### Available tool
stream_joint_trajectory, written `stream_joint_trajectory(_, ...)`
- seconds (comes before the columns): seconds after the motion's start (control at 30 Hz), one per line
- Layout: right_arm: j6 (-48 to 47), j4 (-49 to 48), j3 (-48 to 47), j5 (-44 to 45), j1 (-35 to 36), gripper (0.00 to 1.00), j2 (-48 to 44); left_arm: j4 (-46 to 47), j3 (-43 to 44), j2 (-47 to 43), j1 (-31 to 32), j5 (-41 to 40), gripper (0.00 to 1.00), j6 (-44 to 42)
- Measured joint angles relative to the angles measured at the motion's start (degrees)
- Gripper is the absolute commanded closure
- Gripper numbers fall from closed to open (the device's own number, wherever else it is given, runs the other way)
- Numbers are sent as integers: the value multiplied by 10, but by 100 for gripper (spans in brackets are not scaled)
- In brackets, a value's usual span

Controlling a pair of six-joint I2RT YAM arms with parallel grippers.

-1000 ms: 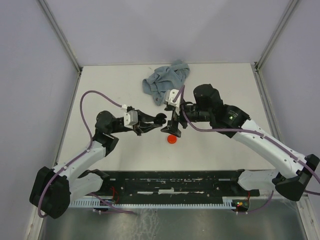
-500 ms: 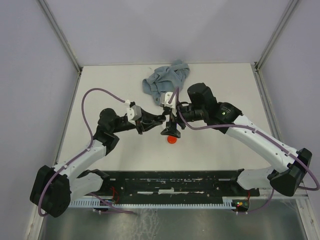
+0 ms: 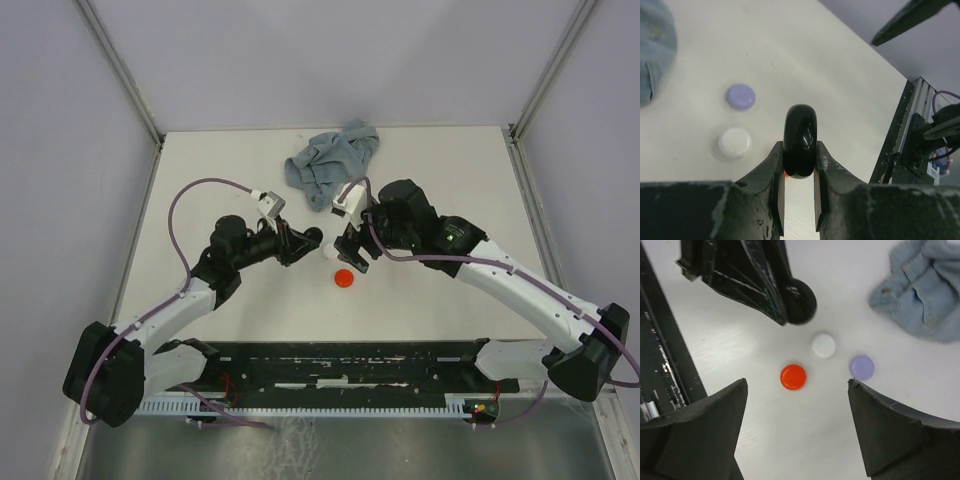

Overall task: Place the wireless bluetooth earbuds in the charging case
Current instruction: Place the charging case at the center of the board.

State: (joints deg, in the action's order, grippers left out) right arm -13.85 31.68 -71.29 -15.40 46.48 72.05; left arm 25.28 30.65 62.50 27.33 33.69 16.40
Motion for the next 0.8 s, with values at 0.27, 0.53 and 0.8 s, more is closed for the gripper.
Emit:
stream_joint_trajectory(0.27,87,1,82,187,-2,10,-15,-105,0,116,0,-76,96,133)
stream_joint_trajectory(0.53,126,0,131,286,-30,9,-58,-155,40,276,0,-78,86,208)
stream_joint_trajectory(0.8,147,-7,145,306,-76,8,-71,-154,96,343,7,-54,36,258)
